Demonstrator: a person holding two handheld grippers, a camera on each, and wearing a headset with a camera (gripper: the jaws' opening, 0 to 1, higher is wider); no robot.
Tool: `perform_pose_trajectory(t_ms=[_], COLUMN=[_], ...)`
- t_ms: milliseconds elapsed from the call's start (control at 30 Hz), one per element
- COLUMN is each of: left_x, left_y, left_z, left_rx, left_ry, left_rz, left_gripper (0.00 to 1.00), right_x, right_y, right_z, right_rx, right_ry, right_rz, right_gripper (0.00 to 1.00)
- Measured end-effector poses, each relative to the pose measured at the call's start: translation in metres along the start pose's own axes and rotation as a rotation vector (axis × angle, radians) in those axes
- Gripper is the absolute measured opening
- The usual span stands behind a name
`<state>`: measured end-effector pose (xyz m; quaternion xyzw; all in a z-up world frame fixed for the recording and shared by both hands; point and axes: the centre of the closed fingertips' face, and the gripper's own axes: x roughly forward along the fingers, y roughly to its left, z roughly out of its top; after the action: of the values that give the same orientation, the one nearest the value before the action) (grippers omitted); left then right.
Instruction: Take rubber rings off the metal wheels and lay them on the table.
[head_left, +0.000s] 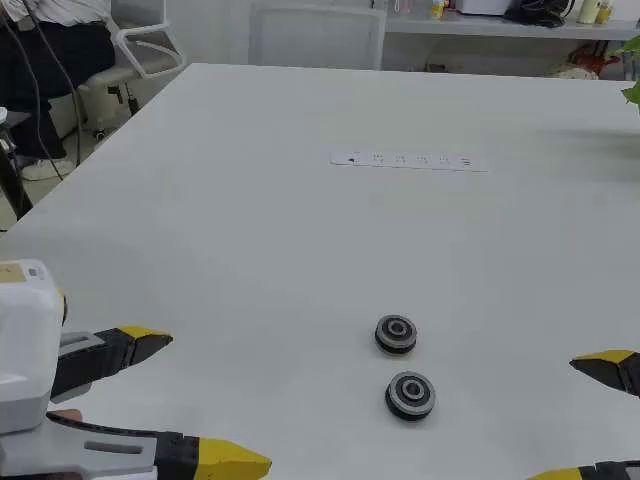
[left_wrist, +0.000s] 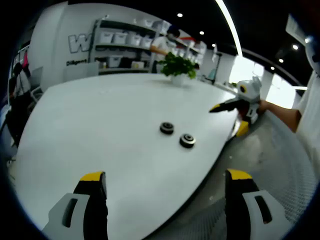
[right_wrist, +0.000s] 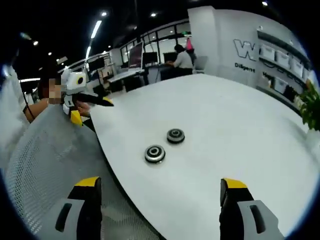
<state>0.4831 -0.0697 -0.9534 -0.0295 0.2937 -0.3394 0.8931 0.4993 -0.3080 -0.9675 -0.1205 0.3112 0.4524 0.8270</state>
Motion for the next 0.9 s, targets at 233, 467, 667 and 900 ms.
perform_pose_trajectory(t_ms=[233, 467, 667, 900], left_x=[-0.0002, -0.0012, -0.0007, -0.0009], left_y=[0.0004, 0.0012, 0.0013, 0.0025], left_z=[-0.0016, 0.0007, -0.0020, -0.0053], left_rx=[0.001, -0.002, -0.001, -0.005], left_ry=[0.007, -0.005, 0.011, 0.028], left_rz=[0.004, 0.012, 0.013, 0.022], left_gripper=[1.00, 1.00, 1.00, 1.00], right_x=[-0.0003, -0.0007, -0.0013, -0.0016], right_y=[0.0015, -0.0009, 0.0003, -0.0003], right_z=[0.0006, 0.0008, 0.0025, 0.0053], right_rx=[0.003, 0.016, 0.012, 0.028], right_ry=[-0.004, -0.009, -0.016, -0.034], right_rz=[0.005, -0.002, -0.003, -0.002], right_gripper=[0.95, 0.95, 0.96, 0.99])
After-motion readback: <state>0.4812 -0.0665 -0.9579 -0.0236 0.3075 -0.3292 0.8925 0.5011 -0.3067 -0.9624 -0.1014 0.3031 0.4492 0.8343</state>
